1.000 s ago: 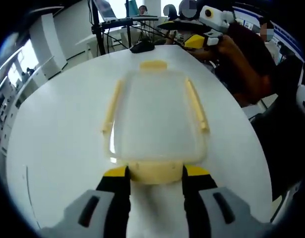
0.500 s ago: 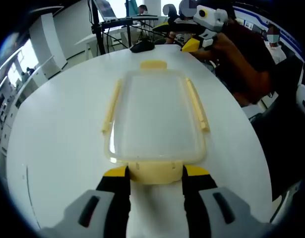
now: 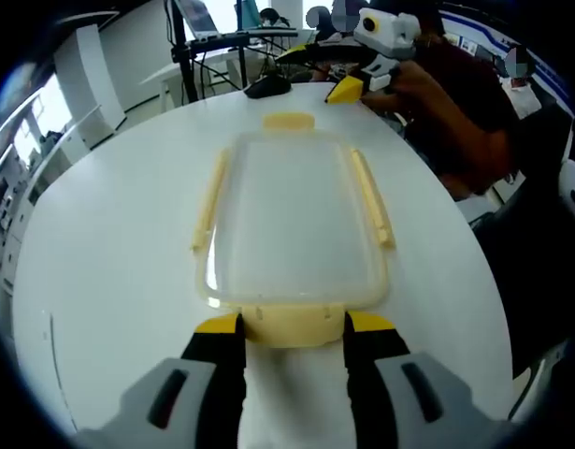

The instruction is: Snap each plastic latch of the storage box into its locked position after aligning the lid with the box until every specified latch is closed and the lid sits flush.

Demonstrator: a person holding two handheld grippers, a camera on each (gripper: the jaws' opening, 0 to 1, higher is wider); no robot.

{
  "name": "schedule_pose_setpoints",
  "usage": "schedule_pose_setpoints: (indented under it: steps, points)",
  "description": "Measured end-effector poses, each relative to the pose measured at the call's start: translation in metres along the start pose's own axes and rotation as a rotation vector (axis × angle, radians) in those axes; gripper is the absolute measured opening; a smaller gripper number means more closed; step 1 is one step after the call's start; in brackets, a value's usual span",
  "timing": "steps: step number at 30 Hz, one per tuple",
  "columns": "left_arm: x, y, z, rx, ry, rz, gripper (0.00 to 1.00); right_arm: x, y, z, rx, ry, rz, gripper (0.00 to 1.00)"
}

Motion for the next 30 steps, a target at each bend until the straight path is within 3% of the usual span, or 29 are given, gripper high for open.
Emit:
schedule_pose_setpoints:
  steps: [5, 19, 30]
  points:
    - [0.0, -0.001, -0.003, -0.001, 0.002, -0.001, 0.4, -0.003, 0.001, -0.001, -0.007, -0.007, 0.001, 0.78]
    - [-0.001, -0.003, -0.002, 0.004, 0.002, 0.012, 0.4, -0.011, 0.014, 0.001, 0.049, 0.003, -0.074, 0.78]
    - [-0.001, -0.003, -0.005, 0.007, 0.001, 0.016, 0.4, -0.01, 0.015, 0.005, 0.041, 0.008, -0.074, 0.79]
Point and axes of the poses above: the point that each gripper's makers call its tool centre point, and the gripper's own axes: x roughly backward along the fingers, z roughly to its right, y roughly out of its underside, the point moved 3 cm from there along x, roughly backward along the fingers, and after that the axes turned 5 degrees about x, right-handed, at the moved point
